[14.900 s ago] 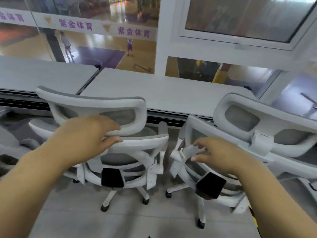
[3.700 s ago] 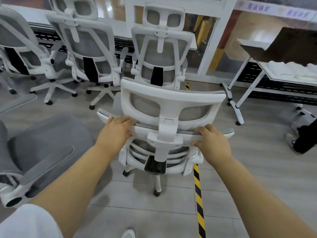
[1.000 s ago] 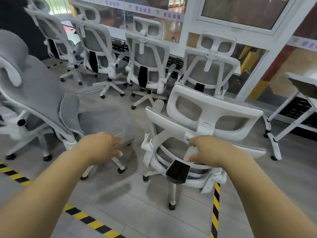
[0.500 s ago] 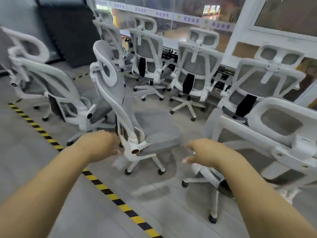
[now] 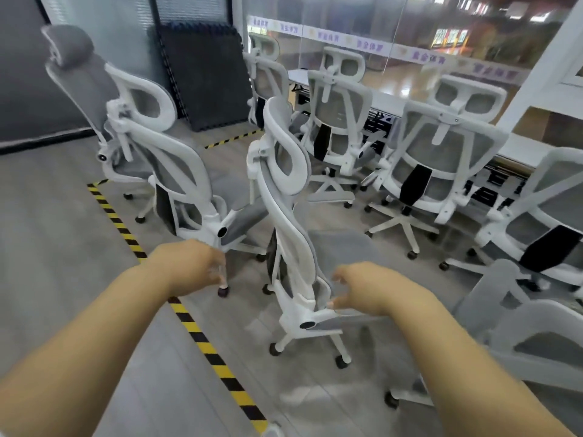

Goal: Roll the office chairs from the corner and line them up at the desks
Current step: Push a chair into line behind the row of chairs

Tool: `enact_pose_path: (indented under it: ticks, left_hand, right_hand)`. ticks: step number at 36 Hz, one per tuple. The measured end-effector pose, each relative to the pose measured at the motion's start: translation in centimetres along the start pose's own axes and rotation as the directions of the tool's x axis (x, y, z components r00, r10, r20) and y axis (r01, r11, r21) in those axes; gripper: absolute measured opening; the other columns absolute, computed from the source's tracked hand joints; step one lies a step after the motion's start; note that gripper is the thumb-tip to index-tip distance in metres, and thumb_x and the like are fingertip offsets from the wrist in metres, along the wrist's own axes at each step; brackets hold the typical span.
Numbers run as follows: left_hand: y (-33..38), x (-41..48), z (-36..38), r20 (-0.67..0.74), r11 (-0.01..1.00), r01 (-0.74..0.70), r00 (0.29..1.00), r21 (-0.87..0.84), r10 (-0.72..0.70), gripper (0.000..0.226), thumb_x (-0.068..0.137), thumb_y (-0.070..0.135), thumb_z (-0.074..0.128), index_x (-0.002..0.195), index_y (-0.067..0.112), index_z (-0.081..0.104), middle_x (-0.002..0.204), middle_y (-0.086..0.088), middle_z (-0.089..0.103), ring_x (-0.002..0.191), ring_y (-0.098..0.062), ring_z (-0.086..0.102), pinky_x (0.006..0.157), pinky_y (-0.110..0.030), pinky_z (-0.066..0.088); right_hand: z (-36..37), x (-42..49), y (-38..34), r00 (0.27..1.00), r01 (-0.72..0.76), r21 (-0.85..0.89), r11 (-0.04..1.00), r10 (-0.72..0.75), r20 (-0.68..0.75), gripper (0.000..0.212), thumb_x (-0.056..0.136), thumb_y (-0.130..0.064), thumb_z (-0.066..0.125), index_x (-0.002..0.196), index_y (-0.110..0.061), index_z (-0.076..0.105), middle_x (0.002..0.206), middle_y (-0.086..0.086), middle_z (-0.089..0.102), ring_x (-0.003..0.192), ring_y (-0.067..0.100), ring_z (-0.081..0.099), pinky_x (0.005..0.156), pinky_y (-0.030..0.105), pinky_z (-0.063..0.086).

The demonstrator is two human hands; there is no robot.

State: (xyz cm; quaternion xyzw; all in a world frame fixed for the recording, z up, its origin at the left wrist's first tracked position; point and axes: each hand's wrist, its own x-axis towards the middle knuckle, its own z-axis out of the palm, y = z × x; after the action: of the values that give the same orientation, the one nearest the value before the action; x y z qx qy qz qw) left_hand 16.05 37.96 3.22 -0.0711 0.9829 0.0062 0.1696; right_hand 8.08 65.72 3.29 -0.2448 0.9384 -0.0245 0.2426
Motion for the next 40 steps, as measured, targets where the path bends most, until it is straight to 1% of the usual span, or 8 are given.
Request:
enact_pose_path:
  ticks: [5,9,12,16,21,27,31,40]
  left_hand:
    - [-4.4,5.4,-2.8,-0.008,0.997,0.066,0.998,0.025,-0.066,0.037,0.088,0.053,0.048,0.121,0.036,0.050,0.119,0.005,0.055,0.098,-0.016,0.055,0.076,-0.030,0.046]
    - [-7.9,9.4,-4.5,-0.065,0.997,0.077,0.995,0.024,-0.076,0.039,0.090,0.050,0.047,0.126,0.036,0.047,0.120,0.007,0.055,0.098,-0.015,0.055,0.075,-0.029,0.047]
    - [-10.0,12.2,-5.1,-0.065,0.998,0.065,0.996,0.020,-0.064,0.038,0.090,0.049,0.047,0.125,0.036,0.048,0.120,0.008,0.056,0.091,-0.013,0.051,0.070,-0.027,0.043]
    - [-12.8,16.4,-5.6,-0.052,0.999,0.026,0.998,0.026,-0.025,0.037,0.089,0.051,0.047,0.123,0.037,0.049,0.117,0.010,0.058,0.099,-0.013,0.054,0.066,-0.027,0.040]
    - [-15.8,22.2,-7.5,-0.067,0.995,-0.095,0.993,0.023,0.096,0.036,0.086,0.053,0.050,0.116,0.033,0.054,0.112,0.005,0.060,0.097,-0.018,0.056,0.079,-0.035,0.049]
    - [-17.1,27.5,-9.8,-0.077,0.966,-0.241,0.966,0.094,0.249,0.028,0.089,0.042,0.050,0.110,0.026,0.057,0.107,0.001,0.061,0.084,-0.019,0.051,0.064,-0.029,0.038]
    - [-17.0,30.5,-10.8,-0.079,0.938,-0.331,0.937,0.105,0.340,0.042,0.090,0.044,0.050,0.129,0.031,0.048,0.126,0.000,0.056,0.110,-0.022,0.053,0.078,-0.035,0.048]
    - [-14.6,34.7,-11.0,-0.199,0.847,-0.526,0.824,0.079,0.531,0.053,0.091,0.031,0.053,0.140,0.028,0.033,0.142,-0.001,0.036,0.120,-0.026,0.044,0.080,-0.038,0.048]
  right_hand:
    - [-3.5,7.1,-3.1,0.999,0.021,-0.034,0.999,-0.022,-0.027,0.058,0.083,-0.052,0.060,0.132,-0.026,0.044,0.126,-0.001,0.054,0.111,0.022,0.054,0.079,0.034,0.043]
    - [-6.5,12.1,-5.5,0.989,0.033,-0.131,0.991,-0.051,-0.137,0.039,0.085,-0.054,0.057,0.102,-0.019,0.050,0.095,-0.002,0.056,0.091,0.024,0.054,0.057,0.030,0.035]
    - [-8.1,15.2,-7.5,0.973,0.017,-0.116,0.993,-0.043,-0.226,0.041,0.085,-0.053,0.057,0.104,-0.017,0.050,0.096,0.000,0.058,0.090,0.024,0.056,0.060,0.030,0.037]
    - [-9.5,18.8,-9.9,0.956,-0.013,-0.087,0.996,-0.013,-0.293,0.038,0.085,-0.052,0.056,0.101,-0.017,0.049,0.091,-0.002,0.051,0.081,0.022,0.052,0.059,0.030,0.036]
    - [-9.9,23.0,-12.4,0.942,-0.091,-0.091,0.992,0.056,-0.332,0.039,0.089,-0.050,0.053,0.105,-0.016,0.046,0.093,-0.001,0.043,0.085,0.023,0.052,0.064,0.033,0.041]
    - [-8.9,26.2,-14.4,0.912,-0.248,0.005,0.969,0.235,-0.335,0.029,0.090,-0.034,0.055,0.110,-0.015,0.045,0.107,0.003,0.051,0.086,0.024,0.052,0.066,0.033,0.039]
    - [-7.9,26.9,-14.5,0.868,-0.349,0.030,0.937,0.335,-0.367,0.022,0.088,-0.023,0.056,0.107,-0.013,0.050,0.107,0.006,0.053,0.091,0.027,0.057,0.063,0.031,0.036]
    - [-5.8,23.6,-13.4,0.758,-0.517,0.114,0.848,0.515,-0.401,0.030,0.086,-0.009,0.058,0.114,-0.015,0.052,0.108,0.005,0.054,0.093,0.028,0.058,0.062,0.032,0.038]
